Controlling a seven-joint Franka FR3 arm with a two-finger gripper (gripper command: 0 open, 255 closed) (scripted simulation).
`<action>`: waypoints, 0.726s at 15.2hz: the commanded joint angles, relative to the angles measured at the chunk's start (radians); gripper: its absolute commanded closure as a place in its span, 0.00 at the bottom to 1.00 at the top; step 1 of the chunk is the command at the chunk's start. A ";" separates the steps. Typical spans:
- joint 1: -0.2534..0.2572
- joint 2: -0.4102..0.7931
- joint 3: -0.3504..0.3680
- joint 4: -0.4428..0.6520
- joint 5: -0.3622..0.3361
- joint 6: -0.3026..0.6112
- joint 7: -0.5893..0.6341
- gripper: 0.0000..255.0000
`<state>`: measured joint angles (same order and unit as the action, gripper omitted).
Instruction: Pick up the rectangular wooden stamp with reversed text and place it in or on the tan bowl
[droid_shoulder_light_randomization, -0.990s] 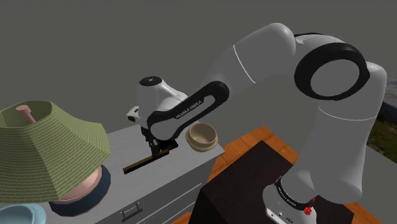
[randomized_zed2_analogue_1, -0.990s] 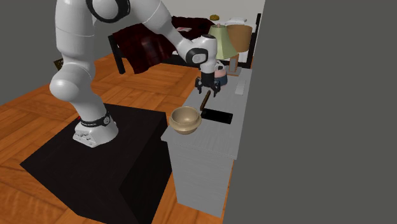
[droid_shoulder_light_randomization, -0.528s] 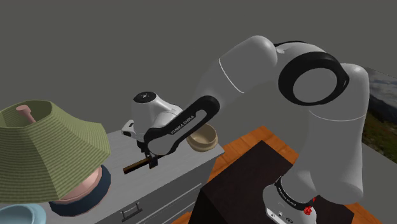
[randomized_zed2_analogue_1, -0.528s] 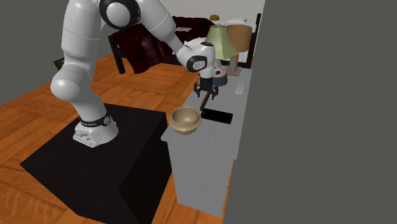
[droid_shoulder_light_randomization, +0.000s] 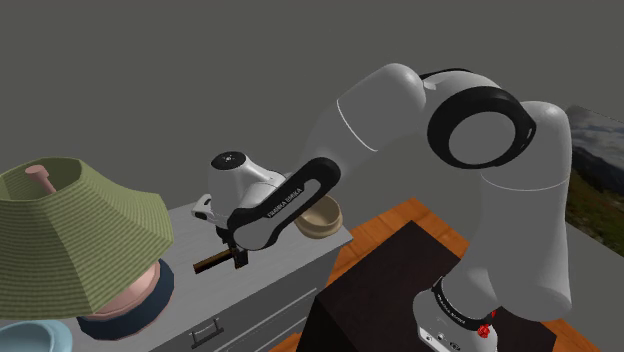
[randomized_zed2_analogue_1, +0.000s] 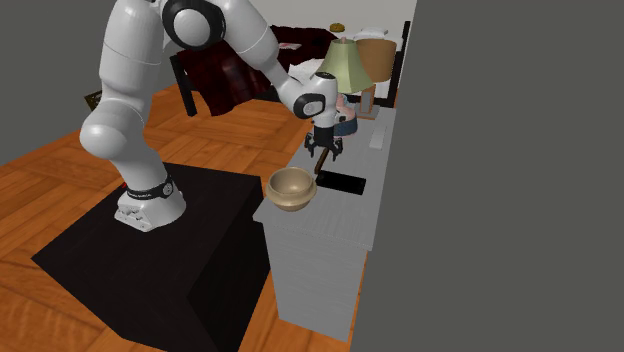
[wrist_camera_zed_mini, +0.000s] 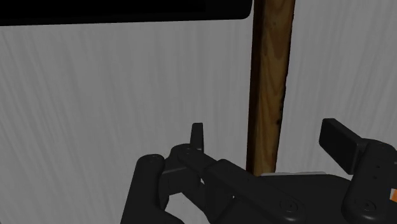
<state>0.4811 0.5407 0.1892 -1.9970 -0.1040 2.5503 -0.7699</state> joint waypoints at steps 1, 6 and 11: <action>0.000 0.000 0.000 0.000 0.000 0.000 0.000 0.00; 0.001 0.001 0.000 0.000 0.000 0.001 0.001 1.00; 0.003 0.007 0.000 0.009 -0.001 -0.002 0.003 1.00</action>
<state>0.4821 0.5376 0.1879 -1.9873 -0.1050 2.5445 -0.7678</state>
